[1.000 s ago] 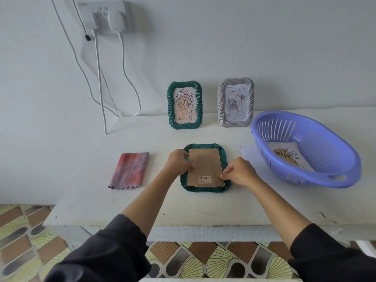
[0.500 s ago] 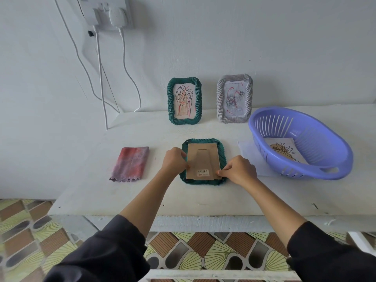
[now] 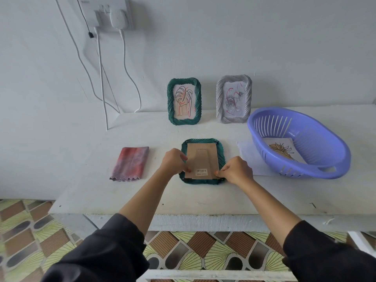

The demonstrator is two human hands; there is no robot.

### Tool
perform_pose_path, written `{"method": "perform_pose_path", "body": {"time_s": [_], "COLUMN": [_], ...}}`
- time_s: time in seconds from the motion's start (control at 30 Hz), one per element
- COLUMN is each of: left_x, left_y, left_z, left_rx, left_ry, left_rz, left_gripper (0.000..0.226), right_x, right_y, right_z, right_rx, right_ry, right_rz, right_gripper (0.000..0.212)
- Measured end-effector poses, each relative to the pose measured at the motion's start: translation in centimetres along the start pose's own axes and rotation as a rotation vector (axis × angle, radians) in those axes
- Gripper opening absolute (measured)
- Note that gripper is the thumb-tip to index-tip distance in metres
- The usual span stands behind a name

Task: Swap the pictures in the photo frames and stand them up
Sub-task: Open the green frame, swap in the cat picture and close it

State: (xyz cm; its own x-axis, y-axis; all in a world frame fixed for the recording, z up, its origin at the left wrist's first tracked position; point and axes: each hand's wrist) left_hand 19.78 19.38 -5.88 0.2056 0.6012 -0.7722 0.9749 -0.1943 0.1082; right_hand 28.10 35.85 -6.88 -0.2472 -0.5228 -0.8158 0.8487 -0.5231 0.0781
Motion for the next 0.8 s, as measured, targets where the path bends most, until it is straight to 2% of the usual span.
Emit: {"method": "perform_pose_path", "body": {"time_s": [0.17,0.4,0.5,0.6,0.8], "left_x": [-0.1,-0.3,-0.6,-0.9,-1.2], "left_y": [0.1,0.1,0.3,0.6,0.9], "left_z": [0.0,0.1,0.2,0.4,0.6], "left_rx": [0.005,0.029,0.107,0.203,0.291], "left_ry": [-0.021,-0.032,-0.066,-0.166,-0.234], "left_rz": [0.023,0.042,0.098,0.177,0.190], "left_gripper": [0.038,0.032,0.027,0.028,0.030], "right_x": [0.3,-0.3,-1.2,-1.4,-1.7], "right_y": [0.2,0.1,0.1,-0.1,-0.3], "right_z": [-0.2,-0.3,-0.7,-1.1,-1.1], "right_rx": [-0.070,-0.181,-0.324,-0.434,-0.549], "right_ry": [0.060,0.109,0.044,0.079,0.166], "right_rz": [-0.055,-0.036,0.069,0.183,0.209], "right_gripper": [0.022,0.021,0.022,0.022,0.023]}}
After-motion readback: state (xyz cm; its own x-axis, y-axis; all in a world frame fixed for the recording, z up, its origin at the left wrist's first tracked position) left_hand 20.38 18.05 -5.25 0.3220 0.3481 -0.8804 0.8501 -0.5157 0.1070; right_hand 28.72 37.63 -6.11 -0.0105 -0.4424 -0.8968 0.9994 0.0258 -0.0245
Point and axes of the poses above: each hand's wrist, its own y-axis away from the middle knuckle, its own x-axis out of the palm, z = x × y, and after that the axes turned 8 degrees about -z, right-handed
